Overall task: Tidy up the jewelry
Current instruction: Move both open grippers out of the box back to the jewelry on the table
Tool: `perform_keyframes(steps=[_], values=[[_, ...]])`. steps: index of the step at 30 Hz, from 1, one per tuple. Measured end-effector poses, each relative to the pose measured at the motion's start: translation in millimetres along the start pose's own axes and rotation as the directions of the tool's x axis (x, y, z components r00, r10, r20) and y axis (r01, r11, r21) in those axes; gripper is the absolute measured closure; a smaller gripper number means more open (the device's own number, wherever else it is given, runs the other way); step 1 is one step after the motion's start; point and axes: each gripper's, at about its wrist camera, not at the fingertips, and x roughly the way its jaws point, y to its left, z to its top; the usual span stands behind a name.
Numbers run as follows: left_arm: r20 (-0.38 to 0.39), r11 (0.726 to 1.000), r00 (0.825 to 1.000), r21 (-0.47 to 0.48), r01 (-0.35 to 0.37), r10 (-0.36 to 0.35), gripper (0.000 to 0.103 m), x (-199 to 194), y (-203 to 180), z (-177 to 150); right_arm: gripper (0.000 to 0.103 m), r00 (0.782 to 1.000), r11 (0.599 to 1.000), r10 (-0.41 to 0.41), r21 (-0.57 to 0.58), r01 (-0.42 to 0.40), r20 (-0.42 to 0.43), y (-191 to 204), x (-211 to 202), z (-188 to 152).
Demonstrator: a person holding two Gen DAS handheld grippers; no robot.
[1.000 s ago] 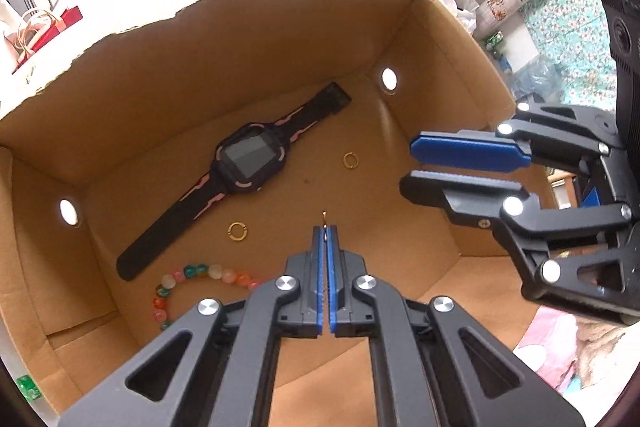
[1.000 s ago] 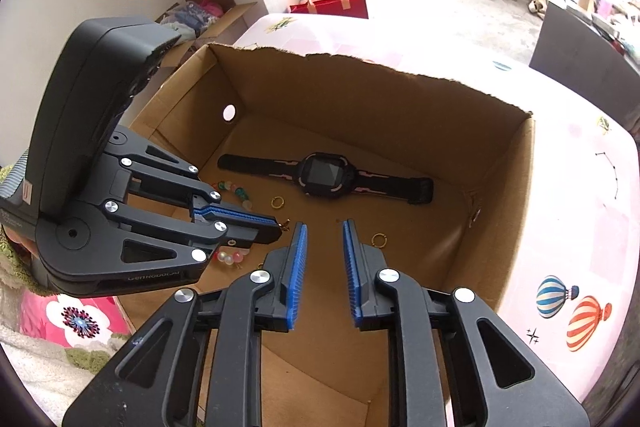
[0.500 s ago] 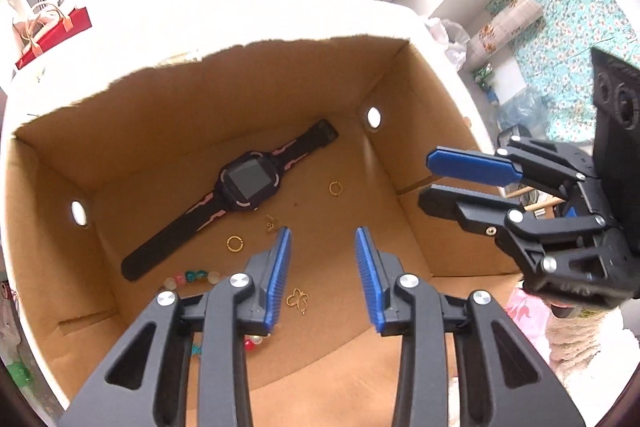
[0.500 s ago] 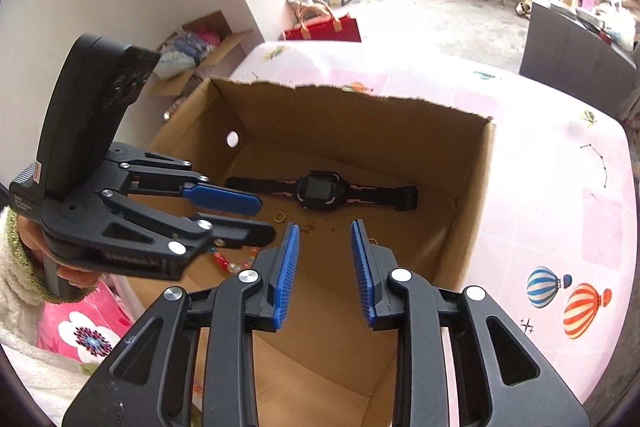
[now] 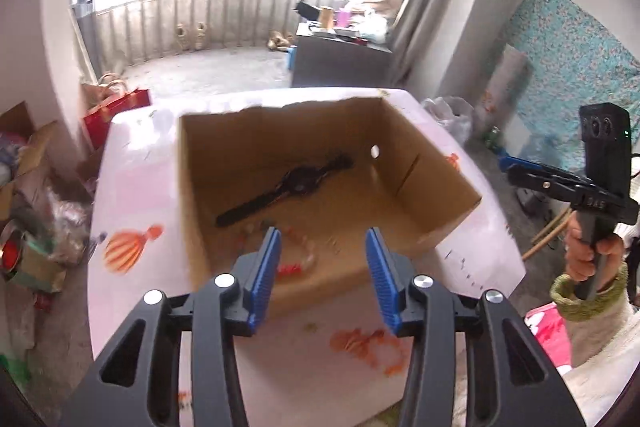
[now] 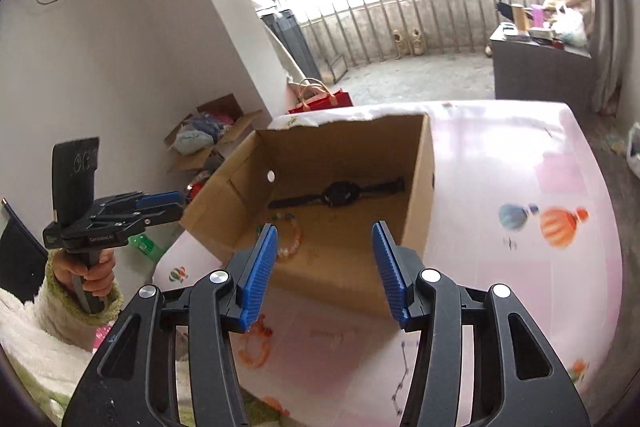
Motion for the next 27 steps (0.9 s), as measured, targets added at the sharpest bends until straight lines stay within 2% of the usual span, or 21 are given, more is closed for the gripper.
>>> perform_keyframes(steps=[5,7,10,12,15,20,27], values=[[-0.022,0.997,0.999,-0.078,-0.029,0.027,0.060,-1,10,-54,0.055,0.998,0.997,-0.053,0.060,0.054,-0.016,1,-2,-45],[-0.061,0.994,0.997,-0.094,-0.053,0.047,0.060,11,11,-73,0.056,0.997,0.994,-0.064,0.084,0.067,-0.040,2,9,-58],[-0.101,0.991,0.991,-0.089,-0.098,0.089,0.060,31,13,-94,0.056,0.987,0.986,-0.119,0.100,0.129,-0.104,2,30,-76],[-0.108,0.989,0.988,-0.086,-0.122,0.112,0.060,45,8,-98,0.056,0.980,0.982,-0.130,0.120,0.148,-0.148,1,43,-84],[-0.098,0.989,0.986,-0.055,-0.139,0.134,0.060,59,4,-102,0.056,0.958,0.967,-0.199,0.119,0.226,-0.207,1,62,-93],[-0.072,0.992,0.990,-0.009,-0.122,0.121,0.061,71,-2,-104,0.056,0.959,0.965,-0.176,0.154,0.213,-0.223,-3,73,-92],[-0.070,0.986,0.989,0.109,-0.124,0.132,0.082,90,-17,-99,0.056,0.955,0.968,-0.161,0.147,0.202,-0.249,-12,86,-94]])
